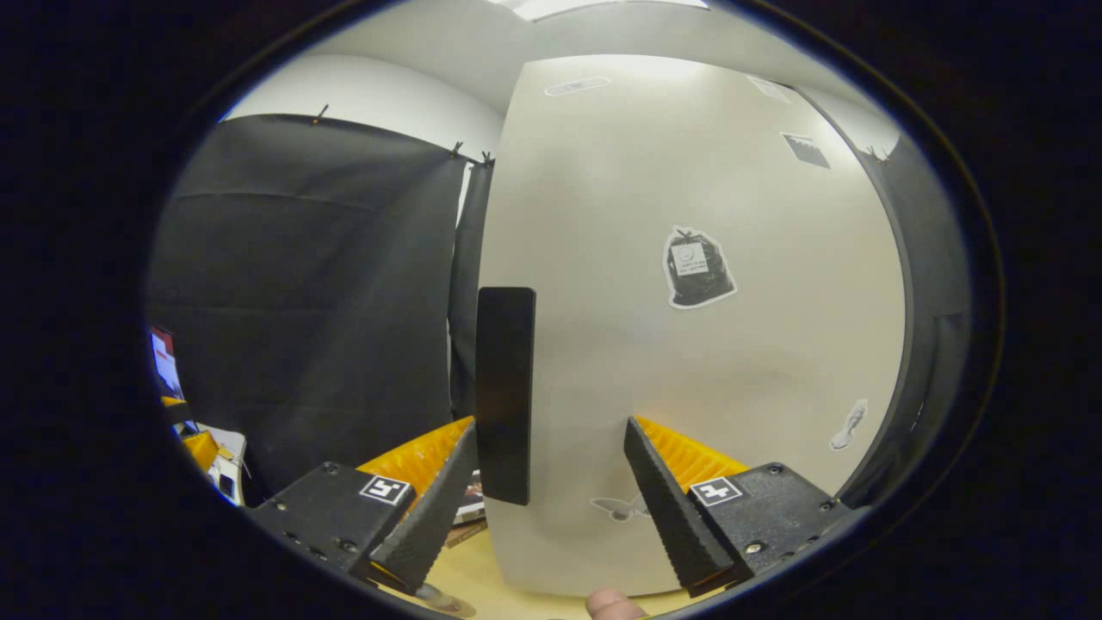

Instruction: Open the cabinet door with the right hand, grasp the bottle in the cabinet with the left hand and place it on the coaster, then close the cabinet door with the right hand.

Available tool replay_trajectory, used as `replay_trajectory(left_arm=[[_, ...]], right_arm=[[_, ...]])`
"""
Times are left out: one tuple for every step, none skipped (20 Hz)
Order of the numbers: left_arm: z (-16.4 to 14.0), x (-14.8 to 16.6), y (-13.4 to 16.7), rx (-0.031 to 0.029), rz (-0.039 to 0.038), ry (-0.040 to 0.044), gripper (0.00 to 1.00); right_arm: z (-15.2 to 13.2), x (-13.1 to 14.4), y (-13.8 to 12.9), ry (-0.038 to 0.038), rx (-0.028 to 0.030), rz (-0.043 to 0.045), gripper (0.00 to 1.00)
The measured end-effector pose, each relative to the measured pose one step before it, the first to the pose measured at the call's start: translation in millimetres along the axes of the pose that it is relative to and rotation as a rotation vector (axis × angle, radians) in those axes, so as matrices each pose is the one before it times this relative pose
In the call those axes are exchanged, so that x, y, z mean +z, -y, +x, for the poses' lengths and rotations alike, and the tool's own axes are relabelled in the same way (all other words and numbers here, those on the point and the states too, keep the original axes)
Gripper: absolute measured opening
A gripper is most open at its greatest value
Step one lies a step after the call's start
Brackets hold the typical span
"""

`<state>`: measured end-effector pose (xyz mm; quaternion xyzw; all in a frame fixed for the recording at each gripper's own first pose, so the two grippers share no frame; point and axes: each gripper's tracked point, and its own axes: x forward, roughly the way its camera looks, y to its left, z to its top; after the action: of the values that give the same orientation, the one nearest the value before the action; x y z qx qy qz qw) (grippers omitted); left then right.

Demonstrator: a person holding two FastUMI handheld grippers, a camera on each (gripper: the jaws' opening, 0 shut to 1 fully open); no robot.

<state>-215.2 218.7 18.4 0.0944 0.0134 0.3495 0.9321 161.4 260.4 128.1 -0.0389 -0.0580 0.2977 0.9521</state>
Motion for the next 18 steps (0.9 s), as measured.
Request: replay_trajectory(left_arm=[[-0.05, 0.38, 0.53, -0.00019, 0.00166, -0.00016, 0.96], [-0.06, -0.17, 0.51, -0.00221, 0.00024, 0.00010, 0.96], [-0.14, -0.77, 0.75, -0.00140, -0.00097, -0.00077, 0.96], [-0.42, -0.13, 0.21, -0.00196, -0.00223, -0.00049, 0.97], [-0.46, 0.10, 1.59, -0.00352, -0.00247, -0.00030, 0.96], [0.11, 0.35, 1.66, -0.00227, -0.00121, 0.00044, 0.96], [-1.15, 0.38, 1.44, -0.00328, -0.00103, 0.00032, 1.00], [0.09, 0.63, 2.01, -0.00506, -0.00168, 0.00001, 0.96], [-0.22, 0.72, 3.26, -0.00730, 0.00063, -0.00245, 0.97], [-1.20, 1.05, 3.97, -0.00962, 0.00308, -0.00198, 0.96], [-0.80, 3.51, 2.96, -0.00949, 0.00328, 0.00355, 0.96], [-0.53, 5.34, 2.85, -0.00960, 0.00211, 0.01048, 0.96], [0.18, 4.74, 3.83, -0.01059, -0.00031, 0.00921, 0.96], [0.67, 4.59, 5.75, -0.01466, -0.00812, 0.00763, 0.96], [2.49, 4.14, 8.31, -0.02313, -0.01945, 0.00228, 0.96], [4.20, 4.87, 11.14, -0.03343, -0.02800, 0.00478, 0.96], [4.47, 4.23, 12.76, -0.03776, -0.02591, 0.00235, 0.96], [5.38, 3.01, 13.15, -0.03551, -0.01452, -0.00202, 0.96]], right_arm=[[-3.90, 0.91, -0.79, 0.00606, -0.00278, -0.01339, 1.00], [-5.68, 3.08, -0.03, 0.01360, -0.00688, -0.01845, 1.00], [-7.78, 3.22, -0.08, 0.01199, -0.00192, -0.01782, 1.00], [-7.38, 0.18, -2.18, 0.00701, 0.00193, -0.01410, 1.00], [-5.41, -1.09, -1.83, -0.00153, 0.00020, -0.01112, 1.00], [-2.68, -2.03, 0.59, -0.00586, 0.00210, -0.00580, 1.00], [-3.76, -1.02, 0.11, -0.00467, 0.00234, 0.00219, 1.00], [-4.09, -0.32, 2.35, -0.00263, -0.00437, 0.00555, 1.00], [-8.48, -0.52, 4.79, -0.00048, -0.01042, 0.00814, 1.00], [-5.17, -2.26, 5.22, -0.00076, -0.01285, 0.01200, 1.00], [-4.53, -2.30, 5.91, -0.00607, -0.01508, 0.01687, 1.00], [-3.39, -2.21, 7.33, -0.00827, -0.02085, 0.01926, 1.00], [-4.51, -1.28, 8.81, -0.00754, -0.03168, 0.01654, 1.00], [-4.22, -0.47, 9.76, -0.00469, -0.04329, 0.02018, 1.00], [-7.24, -1.44, 9.43, -0.00066, -0.04664, 0.02631, 1.00], [-6.58, -0.17, 8.30, 0.00616, -0.03548, 0.02934, 1.00], [-8.33, 2.41, 10.35, 0.01108, -0.04842, 0.02388, 1.00], [-8.03, 3.63, 12.19, 0.01278, -0.04994, 0.02417, 1.00]])
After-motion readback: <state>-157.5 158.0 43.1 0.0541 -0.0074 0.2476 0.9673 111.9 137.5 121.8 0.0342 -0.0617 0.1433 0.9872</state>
